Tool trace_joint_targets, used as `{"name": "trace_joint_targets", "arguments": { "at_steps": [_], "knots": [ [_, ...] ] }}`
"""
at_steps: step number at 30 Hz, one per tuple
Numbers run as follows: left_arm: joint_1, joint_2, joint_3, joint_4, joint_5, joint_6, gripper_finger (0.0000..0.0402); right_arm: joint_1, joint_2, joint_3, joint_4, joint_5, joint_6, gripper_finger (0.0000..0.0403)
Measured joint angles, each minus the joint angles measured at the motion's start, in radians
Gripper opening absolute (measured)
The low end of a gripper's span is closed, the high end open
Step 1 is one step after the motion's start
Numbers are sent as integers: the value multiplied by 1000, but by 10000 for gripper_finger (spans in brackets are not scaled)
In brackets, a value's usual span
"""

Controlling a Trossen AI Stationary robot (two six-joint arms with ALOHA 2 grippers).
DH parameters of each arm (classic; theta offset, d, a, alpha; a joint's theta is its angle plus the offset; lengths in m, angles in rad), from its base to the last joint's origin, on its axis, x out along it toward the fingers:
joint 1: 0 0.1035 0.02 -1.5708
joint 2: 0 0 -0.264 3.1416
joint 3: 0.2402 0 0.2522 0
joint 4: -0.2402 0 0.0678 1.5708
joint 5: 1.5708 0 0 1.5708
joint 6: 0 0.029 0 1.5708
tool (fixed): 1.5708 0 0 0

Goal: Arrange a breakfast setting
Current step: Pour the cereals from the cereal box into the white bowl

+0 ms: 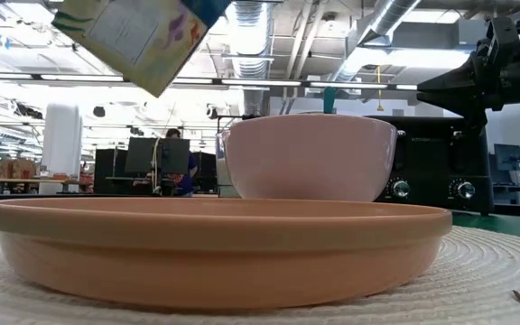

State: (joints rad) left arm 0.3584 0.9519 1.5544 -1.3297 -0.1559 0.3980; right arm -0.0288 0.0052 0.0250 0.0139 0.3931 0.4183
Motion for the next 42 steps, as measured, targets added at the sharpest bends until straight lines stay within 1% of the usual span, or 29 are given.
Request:
{"name": "trace_joint_targets", "arguments": {
  "at_steps": [3,6,12,19,28,35,42],
  "knots": [
    [-3,34,8,-56,-19,24,230,0,0,0,0,0,0,107],
    [-25,71,10,-62,-25,22,230,0,0,0,0,0,0,107],
    [-105,145,11,-153,-44,5,231,0,0,0,0,0,0,107],
    [-211,221,11,-222,-153,0,231,0,0,0,0,0,0,107],
    [-291,293,10,-234,-202,-1,231,0,0,0,0,0,0,107],
    [-373,354,10,-240,-353,-22,231,0,0,0,0,0,0,107],
    [-439,419,10,-239,-449,-24,231,0,0,0,0,0,0,107]
  ]
}}
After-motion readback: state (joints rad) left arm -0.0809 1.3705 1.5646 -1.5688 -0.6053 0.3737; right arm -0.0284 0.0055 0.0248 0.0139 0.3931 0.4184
